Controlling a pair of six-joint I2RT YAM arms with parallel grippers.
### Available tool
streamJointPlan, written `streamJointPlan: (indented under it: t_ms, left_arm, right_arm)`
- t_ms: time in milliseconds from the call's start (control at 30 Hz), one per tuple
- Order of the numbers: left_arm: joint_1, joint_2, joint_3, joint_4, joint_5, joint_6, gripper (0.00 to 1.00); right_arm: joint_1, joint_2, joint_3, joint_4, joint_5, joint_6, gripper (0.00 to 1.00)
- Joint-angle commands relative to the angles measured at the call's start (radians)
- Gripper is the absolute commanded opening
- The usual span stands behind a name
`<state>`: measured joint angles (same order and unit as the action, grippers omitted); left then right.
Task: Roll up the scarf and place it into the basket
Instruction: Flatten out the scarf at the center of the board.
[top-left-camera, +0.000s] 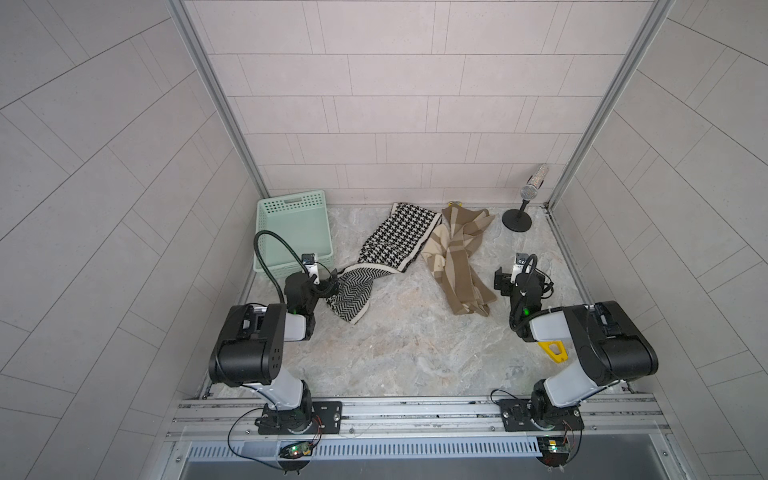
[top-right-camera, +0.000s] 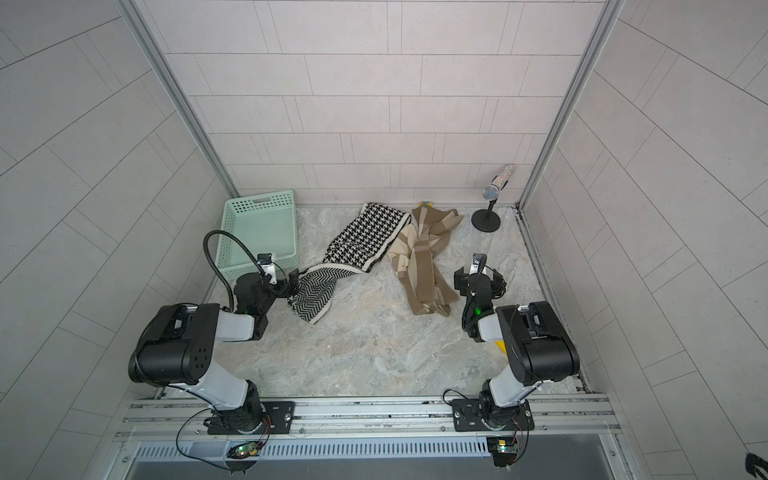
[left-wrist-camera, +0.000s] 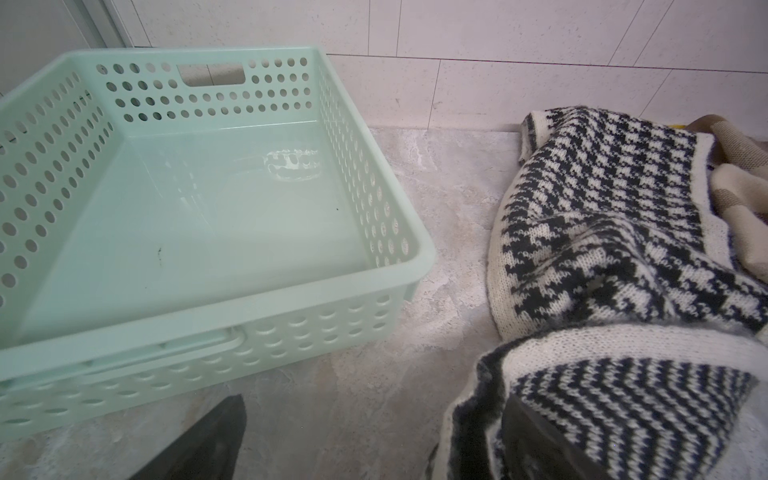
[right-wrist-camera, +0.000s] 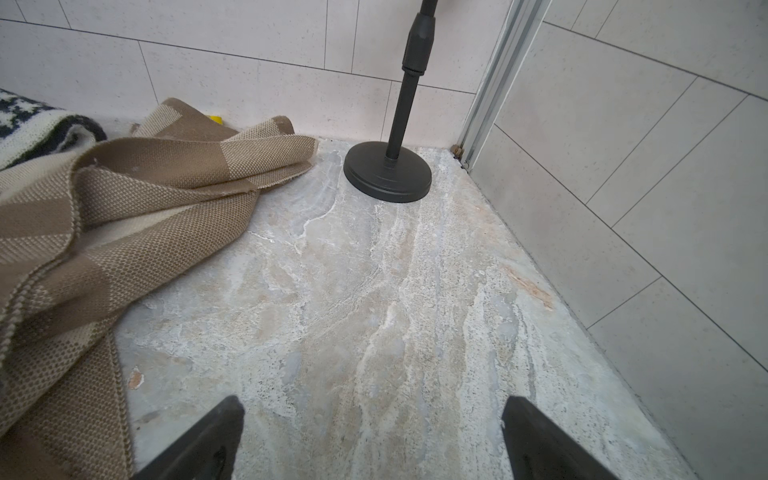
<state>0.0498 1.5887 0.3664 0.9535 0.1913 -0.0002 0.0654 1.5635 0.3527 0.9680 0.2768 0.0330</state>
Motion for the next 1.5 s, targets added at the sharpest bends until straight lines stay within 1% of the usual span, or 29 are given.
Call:
streamJointPlan:
  t_ms: [0,100,167,267,333,433,500,533,633,700,767,833,933,1100,1167,1267,1367,1467]
  left_arm:
    - [-0.002,0.001,0.008,0.026,0.007,0.008,1.0]
    - [0.001,-0.004,-0.002,0.044,0.006,0.001,1.0]
    - [0.002,-0.027,-0.027,0.076,-0.03,-0.016,1.0]
    - [0.017,-0.073,-0.067,0.122,-0.067,-0.053,1.0]
    - [0.021,-0.099,-0.093,0.129,-0.081,-0.061,1.0]
    - [0.021,-0.129,-0.095,0.103,-0.108,-0.065,1.0]
    - [0.02,-0.164,-0.086,0.06,-0.115,-0.063,1.0]
    - [0.019,-0.183,-0.081,0.029,-0.118,-0.063,1.0]
    - [0.006,-0.258,-0.078,-0.07,-0.145,-0.054,1.0]
    - [-0.018,-0.329,-0.029,-0.164,-0.181,-0.058,1.0]
    - [-0.037,-0.376,-0.008,-0.193,-0.171,-0.111,1.0]
    - [-0.073,-0.382,0.023,-0.194,-0.154,-0.178,1.0]
    - [-0.147,-0.33,0.112,-0.247,-0.092,-0.29,1.0]
    - [-0.316,-0.148,0.247,-0.259,0.018,-0.434,1.0]
    - [-0.38,-0.067,0.302,-0.257,0.076,-0.471,1.0]
    - [-0.478,0.071,0.404,-0.273,0.144,-0.492,1.0]
    - [-0.54,0.195,0.509,-0.335,0.17,-0.523,1.0]
    - [-0.555,0.304,0.586,-0.367,0.204,-0.555,0.99]
  right_arm:
    - [-0.001,0.003,0.001,0.007,0.015,-0.001,1.0]
    - [0.0,0.001,0.0,0.009,0.015,-0.002,1.0]
    - [-0.001,-0.001,-0.003,0.015,0.013,-0.005,1.0]
    - [0.004,-0.047,-0.009,-0.017,0.02,-0.005,1.0]
    - [0.005,-0.095,-0.004,-0.071,0.038,-0.006,1.0]
    - [0.014,-0.194,0.059,-0.309,0.098,0.012,1.0]
    - [0.016,-0.247,0.116,-0.49,0.14,0.061,1.0]
    - [0.016,-0.264,0.133,-0.545,0.147,0.074,1.0]
    - [0.018,-0.308,0.157,-0.658,0.161,0.129,1.0]
    - [0.019,-0.337,0.17,-0.724,0.156,0.166,1.0]
    - [0.021,-0.359,0.191,-0.798,0.142,0.186,1.0]
    - [0.022,-0.379,0.212,-0.863,0.118,0.204,1.0]
    - [0.026,-0.411,0.24,-0.961,0.09,0.235,1.0]
    - [0.035,-0.452,0.318,-1.152,0.038,0.271,1.0]
    - [0.043,-0.461,0.335,-1.206,0.012,0.284,1.0]
    - [0.058,-0.475,0.35,-1.267,-0.016,0.307,1.0]
    - [0.069,-0.486,0.369,-1.323,-0.037,0.327,1.0]
    - [0.08,-0.496,0.387,-1.365,-0.051,0.333,1.0]
